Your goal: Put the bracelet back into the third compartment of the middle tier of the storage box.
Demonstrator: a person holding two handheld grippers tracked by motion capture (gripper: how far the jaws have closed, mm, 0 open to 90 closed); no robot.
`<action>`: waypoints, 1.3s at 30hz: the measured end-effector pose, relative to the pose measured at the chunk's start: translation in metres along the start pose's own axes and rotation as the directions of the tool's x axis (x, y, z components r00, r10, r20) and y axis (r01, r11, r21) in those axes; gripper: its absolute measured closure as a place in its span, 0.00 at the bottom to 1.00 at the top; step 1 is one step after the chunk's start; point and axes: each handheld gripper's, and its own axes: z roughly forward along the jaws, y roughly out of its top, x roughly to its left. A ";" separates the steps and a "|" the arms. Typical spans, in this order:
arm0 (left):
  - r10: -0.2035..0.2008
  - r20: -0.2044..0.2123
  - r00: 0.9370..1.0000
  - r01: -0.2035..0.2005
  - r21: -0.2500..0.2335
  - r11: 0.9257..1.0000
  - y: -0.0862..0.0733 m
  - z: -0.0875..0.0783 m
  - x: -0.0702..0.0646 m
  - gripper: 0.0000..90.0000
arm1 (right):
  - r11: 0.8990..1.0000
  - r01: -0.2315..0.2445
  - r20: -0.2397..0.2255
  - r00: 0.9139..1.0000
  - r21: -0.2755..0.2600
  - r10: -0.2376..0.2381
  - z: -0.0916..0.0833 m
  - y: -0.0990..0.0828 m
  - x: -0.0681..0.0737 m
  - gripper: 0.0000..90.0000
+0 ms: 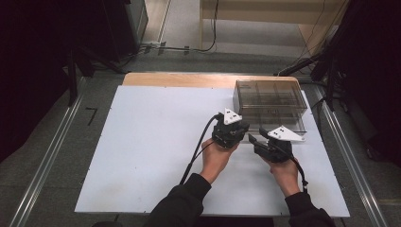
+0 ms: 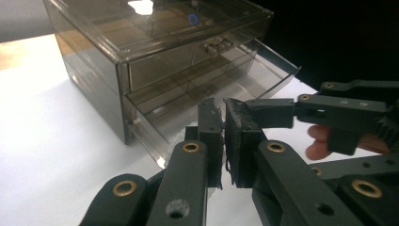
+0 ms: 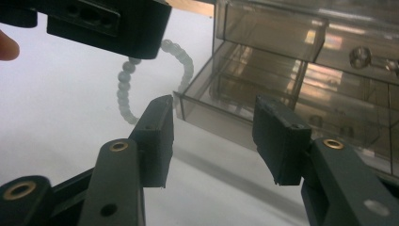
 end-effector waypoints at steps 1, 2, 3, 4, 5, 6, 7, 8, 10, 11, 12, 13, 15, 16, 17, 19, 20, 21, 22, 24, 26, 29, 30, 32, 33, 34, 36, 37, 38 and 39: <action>0.000 0.002 1.000 0.000 -0.002 1.000 0.001 -0.001 -0.001 0.95 | 1.000 -0.002 -0.003 1.000 -0.003 0.002 0.000 0.001 0.001 0.54; 0.004 0.005 1.000 -0.004 -0.001 1.000 0.001 -0.001 -0.002 0.95 | 1.000 0.001 -0.004 1.000 -0.008 -0.001 0.001 0.002 0.002 0.55; 0.004 0.007 1.000 -0.004 -0.004 1.000 0.002 -0.002 -0.002 0.95 | 1.000 0.002 -0.006 1.000 -0.013 -0.002 0.001 0.003 0.003 0.56; 0.007 0.009 1.000 -0.007 -0.004 1.000 0.002 -0.003 -0.003 0.95 | 1.000 0.005 -0.008 1.000 -0.018 -0.005 0.002 0.004 0.004 0.57; 0.007 0.012 1.000 -0.007 -0.007 1.000 0.003 -0.004 -0.004 0.95 | 1.000 0.004 -0.011 1.000 -0.022 -0.004 0.003 0.006 0.005 0.57; 0.010 0.015 1.000 -0.010 -0.010 1.000 0.004 -0.004 -0.005 0.95 | 1.000 0.006 -0.013 1.000 -0.025 -0.006 0.004 0.007 0.006 0.58; 0.012 0.019 1.000 -0.012 -0.014 1.000 0.004 -0.005 -0.006 0.95 | 1.000 0.008 -0.012 1.000 -0.029 -0.008 0.005 0.007 0.006 0.59; 0.012 0.022 1.000 -0.012 -0.016 1.000 0.005 -0.006 -0.007 0.95 | 0.999 0.009 -0.011 1.000 -0.032 -0.009 0.006 0.008 0.007 0.60; 0.016 0.028 0.999 -0.016 -0.016 1.000 0.006 -0.008 -0.008 0.95 | 0.999 0.010 -0.013 1.000 -0.037 -0.010 0.007 0.009 0.008 0.63; 0.018 0.033 0.999 -0.017 -0.017 1.000 0.006 -0.008 -0.009 0.95 | 0.999 0.009 -0.009 1.000 -0.043 -0.010 0.007 0.009 0.008 0.65; 0.016 0.038 0.999 -0.015 -0.021 1.000 0.007 -0.009 -0.010 0.95 | 0.999 0.009 -0.008 1.000 -0.050 -0.009 0.007 0.009 0.008 0.66; 0.017 0.043 0.999 -0.016 -0.025 1.000 0.007 -0.009 -0.011 0.95 | 0.999 0.004 -0.008 1.000 -0.054 -0.004 0.007 0.010 0.008 0.68; 0.017 0.047 0.999 -0.016 -0.025 1.000 0.008 -0.010 -0.012 0.95 | 0.998 -0.004 -0.008 1.000 -0.060 0.003 0.006 0.010 0.007 0.79; 0.015 0.048 0.999 -0.014 -0.026 1.000 0.008 -0.010 -0.012 0.95 | 0.998 -0.010 -0.010 1.000 -0.059 0.009 0.006 0.010 0.006 0.85; 0.017 0.049 0.999 -0.016 -0.025 1.000 0.008 -0.010 -0.012 0.95 | 0.998 -0.015 -0.010 1.000 -0.060 0.015 0.006 0.010 0.006 0.89; 0.015 0.048 0.999 -0.014 -0.024 1.000 0.008 -0.010 -0.012 0.95 | 0.998 -0.021 -0.008 1.000 -0.065 0.020 0.004 0.011 0.004 0.91; 0.014 0.048 0.999 -0.013 -0.021 1.000 0.008 -0.010 -0.012 0.95 | 0.997 -0.019 -0.007 1.000 -0.069 0.018 0.004 0.011 0.003 0.91; 0.014 0.049 0.999 -0.013 -0.018 1.000 0.008 -0.009 -0.011 0.95 | 0.997 -0.024 -0.005 1.000 -0.073 0.023 0.003 0.011 0.002 0.91; 0.014 0.047 0.999 -0.013 -0.018 1.000 0.008 -0.009 -0.011 0.95 | 0.997 -0.025 -0.003 1.000 -0.075 0.025 0.003 0.011 0.002 0.91; 0.012 0.045 0.999 -0.011 -0.017 1.000 0.007 -0.008 -0.010 0.95 | 0.996 -0.025 -0.003 1.000 -0.081 0.025 0.002 0.011 0.000 0.92; 0.009 0.045 0.999 -0.008 -0.016 1.000 0.006 -0.008 -0.009 0.95 | 0.996 -0.031 -0.001 1.000 -0.082 0.031 0.001 0.012 0.000 0.92; 0.001 0.042 0.999 0.000 -0.011 1.000 0.005 -0.006 -0.008 0.95 | 0.996 -0.032 -0.001 0.999 -0.086 0.032 0.000 0.012 -0.001 0.92; 0.002 0.040 0.999 -0.002 -0.011 1.000 0.005 -0.006 -0.008 0.95 | 0.996 -0.034 0.001 0.999 -0.086 0.034 0.000 0.012 -0.002 0.92; -0.001 0.041 0.999 0.001 -0.010 1.000 0.005 -0.006 -0.007 0.96 | 0.995 -0.038 0.000 0.999 -0.089 0.038 -0.001 0.012 -0.003 0.92; 0.000 0.042 0.999 0.001 -0.011 1.000 0.005 -0.006 -0.007 0.96 | 0.995 -0.038 0.000 0.999 -0.089 0.039 -0.002 0.013 -0.003 0.92; 0.001 0.043 0.999 -0.001 -0.012 1.000 0.005 -0.006 -0.007 0.96 | 0.995 -0.037 0.001 0.999 -0.092 0.037 -0.002 0.013 -0.003 0.92; 0.003 0.046 0.999 -0.002 -0.014 1.000 0.005 -0.006 -0.007 0.95 | 0.994 -0.035 0.003 0.999 -0.099 0.035 -0.002 0.013 -0.003 0.92; 0.002 0.044 0.999 -0.001 -0.014 1.000 0.004 -0.007 -0.007 0.94 | 0.994 -0.038 0.005 0.999 -0.100 0.038 -0.003 0.013 -0.003 0.92; -0.001 0.041 0.999 0.002 -0.021 1.000 0.004 -0.007 -0.007 0.91 | 0.994 -0.040 0.010 0.999 -0.106 0.041 -0.003 0.014 -0.004 0.92; -0.007 0.042 0.999 0.008 -0.020 1.000 0.004 -0.007 -0.005 0.85 | 0.993 -0.047 0.014 0.999 -0.110 0.049 -0.004 0.014 -0.006 0.92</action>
